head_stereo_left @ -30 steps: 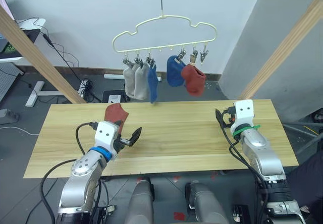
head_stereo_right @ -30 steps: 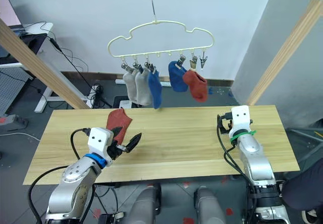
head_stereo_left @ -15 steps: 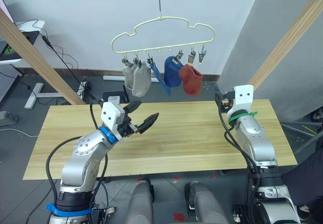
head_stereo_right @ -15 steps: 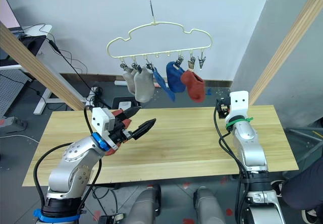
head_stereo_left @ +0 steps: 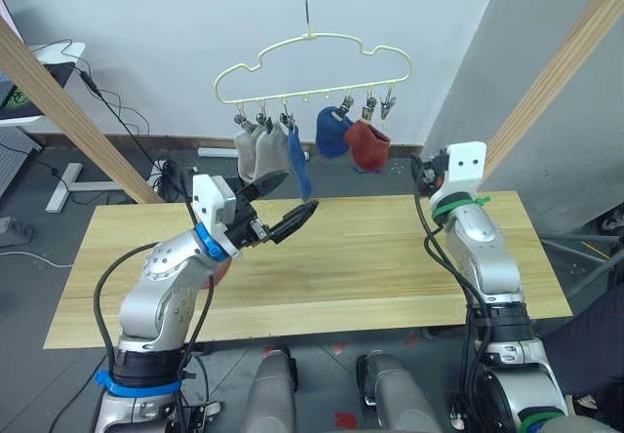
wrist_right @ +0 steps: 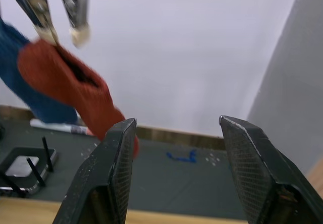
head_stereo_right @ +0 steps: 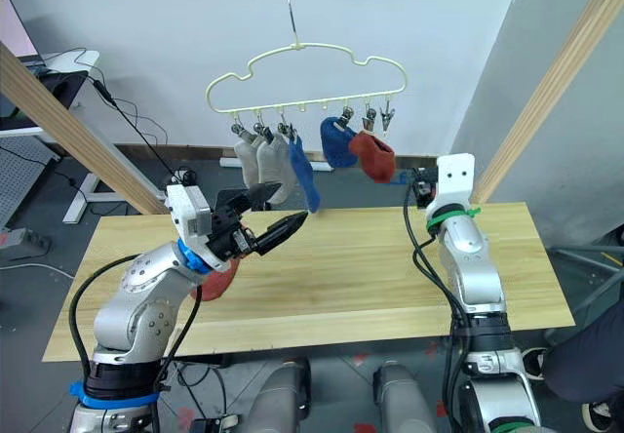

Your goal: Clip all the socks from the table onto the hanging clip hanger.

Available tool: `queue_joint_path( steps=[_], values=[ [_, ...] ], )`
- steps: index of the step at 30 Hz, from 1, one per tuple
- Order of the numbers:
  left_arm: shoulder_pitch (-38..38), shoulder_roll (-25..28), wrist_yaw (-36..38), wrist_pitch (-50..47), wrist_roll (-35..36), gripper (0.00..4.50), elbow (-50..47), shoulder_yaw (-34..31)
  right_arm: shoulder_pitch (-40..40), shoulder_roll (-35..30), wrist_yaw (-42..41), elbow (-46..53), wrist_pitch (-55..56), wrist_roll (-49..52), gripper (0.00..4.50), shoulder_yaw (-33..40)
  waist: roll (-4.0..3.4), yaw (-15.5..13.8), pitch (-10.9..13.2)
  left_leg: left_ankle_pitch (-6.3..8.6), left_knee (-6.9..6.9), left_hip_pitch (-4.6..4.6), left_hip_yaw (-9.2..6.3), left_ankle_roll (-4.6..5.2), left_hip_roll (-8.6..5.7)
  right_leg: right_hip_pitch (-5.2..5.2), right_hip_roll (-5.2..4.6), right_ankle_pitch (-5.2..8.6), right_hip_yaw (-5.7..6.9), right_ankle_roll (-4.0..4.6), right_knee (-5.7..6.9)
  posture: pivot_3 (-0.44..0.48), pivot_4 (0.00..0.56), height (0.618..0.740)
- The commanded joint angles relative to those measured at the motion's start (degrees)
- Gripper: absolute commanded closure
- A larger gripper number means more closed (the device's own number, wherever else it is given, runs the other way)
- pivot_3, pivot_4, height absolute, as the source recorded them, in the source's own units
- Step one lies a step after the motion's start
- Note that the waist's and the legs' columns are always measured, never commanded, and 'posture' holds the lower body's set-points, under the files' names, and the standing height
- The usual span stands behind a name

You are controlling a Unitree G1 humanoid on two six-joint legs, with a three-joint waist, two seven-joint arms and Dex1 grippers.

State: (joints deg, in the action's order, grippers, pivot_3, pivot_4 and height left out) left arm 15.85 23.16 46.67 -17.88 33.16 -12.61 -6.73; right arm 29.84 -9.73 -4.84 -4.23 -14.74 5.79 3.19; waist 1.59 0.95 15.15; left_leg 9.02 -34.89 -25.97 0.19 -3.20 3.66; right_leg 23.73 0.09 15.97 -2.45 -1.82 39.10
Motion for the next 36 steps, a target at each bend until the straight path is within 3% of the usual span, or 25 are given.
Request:
queue_joint_path(
  steps=[1, 5, 8, 9, 36],
  values=[
    [0.7, 0.4, -0.2, 1.9, 0.0, 0.00, 0.3, -1.3, 2.3, 1.0, -0.4, 1.7, 0.9, 0.6, 1.77, 0.0, 0.00, 0.0, 0.0, 0.00, 0.00, 0.00, 0.00, 0.00, 0.00, 0.00, 0.00, 0.00, 0.00, 0.01, 0.00, 0.061, 0.212, 0.740],
    [0.8, 0.0, -1.0, 2.0, 0.0, 0.00, 0.5, -1.3, 5.9, 2.6, 0.1, -0.2, 1.1, 0.5, 1.77, 0.1, 0.00, 0.0, 0.0, 0.00, 0.00, 0.00, 0.00, 0.00, 0.00, 0.00, 0.00, -0.02, 0.00, 0.03, 0.01, 0.060, 0.212, 0.740],
    [0.8, 0.1, -1.4, 1.9, 0.1, 0.00, 0.1, -1.1, 8.1, 3.2, 0.3, -2.2, 1.8, 0.2, 2.32, 0.4, 0.00, 0.0, 0.0, 0.00, -0.02, 0.01, -0.02, 0.00, 0.00, -0.01, 0.00, -0.02, 0.01, 0.04, 0.02, 0.060, 0.212, 0.740],
    [0.8, 0.1, -1.5, 1.9, 0.1, 0.00, 0.0, -1.1, 8.7, 3.3, 0.3, -3.0, 2.1, 0.0, 2.70, 0.4, 0.00, 0.0, 0.0, 0.00, -0.02, 0.01, -0.02, 0.00, 0.00, -0.02, 0.00, -0.03, 0.02, 0.04, 0.02, 0.060, 0.212, 0.740],
    [0.6, 0.7, -3.7, 1.3, 0.4, 0.00, -2.0, -1.2, 19.7, 6.5, 4.2, -16.4, 7.4, -0.7, 2.70, 0.9, 0.00, -0.8, 0.0, 0.00, -0.02, 0.03, -0.02, 0.00, 0.00, -0.02, -0.02, -0.04, 0.04, 0.06, 0.08, 0.089, 0.217, 0.740]
  ],
)
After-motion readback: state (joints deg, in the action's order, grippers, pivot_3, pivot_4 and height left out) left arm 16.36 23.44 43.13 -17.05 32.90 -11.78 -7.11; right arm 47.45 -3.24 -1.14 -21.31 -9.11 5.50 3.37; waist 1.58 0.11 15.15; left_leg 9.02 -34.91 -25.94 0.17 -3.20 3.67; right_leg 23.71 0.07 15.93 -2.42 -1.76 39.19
